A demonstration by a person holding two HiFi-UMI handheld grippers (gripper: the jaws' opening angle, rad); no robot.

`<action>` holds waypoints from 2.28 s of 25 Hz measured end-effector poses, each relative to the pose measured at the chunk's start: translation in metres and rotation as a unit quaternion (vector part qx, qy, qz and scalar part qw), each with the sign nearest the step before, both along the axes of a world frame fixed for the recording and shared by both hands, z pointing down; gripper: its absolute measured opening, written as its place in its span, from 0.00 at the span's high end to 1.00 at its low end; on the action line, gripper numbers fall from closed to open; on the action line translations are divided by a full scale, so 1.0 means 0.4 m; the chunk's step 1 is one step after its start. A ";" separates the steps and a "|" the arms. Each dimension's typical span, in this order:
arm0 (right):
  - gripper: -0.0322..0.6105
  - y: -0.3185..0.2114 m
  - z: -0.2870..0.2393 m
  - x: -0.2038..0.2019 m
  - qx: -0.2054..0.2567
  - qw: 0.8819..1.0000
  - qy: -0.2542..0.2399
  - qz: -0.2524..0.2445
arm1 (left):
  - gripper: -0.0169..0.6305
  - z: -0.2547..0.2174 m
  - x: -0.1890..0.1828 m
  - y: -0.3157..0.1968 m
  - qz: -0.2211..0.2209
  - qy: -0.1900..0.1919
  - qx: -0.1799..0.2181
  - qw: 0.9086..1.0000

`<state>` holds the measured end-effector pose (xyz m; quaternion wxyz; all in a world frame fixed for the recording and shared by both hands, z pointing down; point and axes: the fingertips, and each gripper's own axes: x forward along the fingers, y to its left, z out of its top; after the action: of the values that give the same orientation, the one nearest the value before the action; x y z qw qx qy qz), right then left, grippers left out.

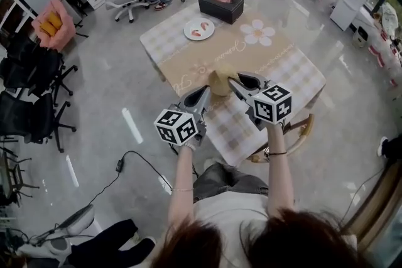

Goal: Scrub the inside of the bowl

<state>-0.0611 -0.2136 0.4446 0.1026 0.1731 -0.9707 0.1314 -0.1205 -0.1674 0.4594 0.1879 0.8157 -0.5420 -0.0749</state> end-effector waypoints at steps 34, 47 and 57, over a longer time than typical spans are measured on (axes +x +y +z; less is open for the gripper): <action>0.83 -0.103 0.114 -0.107 0.080 0.959 0.230 -0.141 | 0.95 0.213 -0.076 -0.084 0.050 0.116 -0.155 0.980; 0.83 -0.122 0.150 -0.117 0.130 0.896 0.345 -0.246 | 0.86 0.285 -0.068 -0.102 0.040 0.198 -0.222 0.954; 0.83 -0.116 0.191 -0.108 0.176 0.813 0.438 -0.341 | 0.82 0.322 -0.049 -0.130 0.035 0.237 -0.273 0.932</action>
<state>-0.1044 -0.2598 0.5210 0.5230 -0.1147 -0.8264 -0.1743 -0.1403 -0.2196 0.5880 0.5290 0.7096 -0.4527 -0.1086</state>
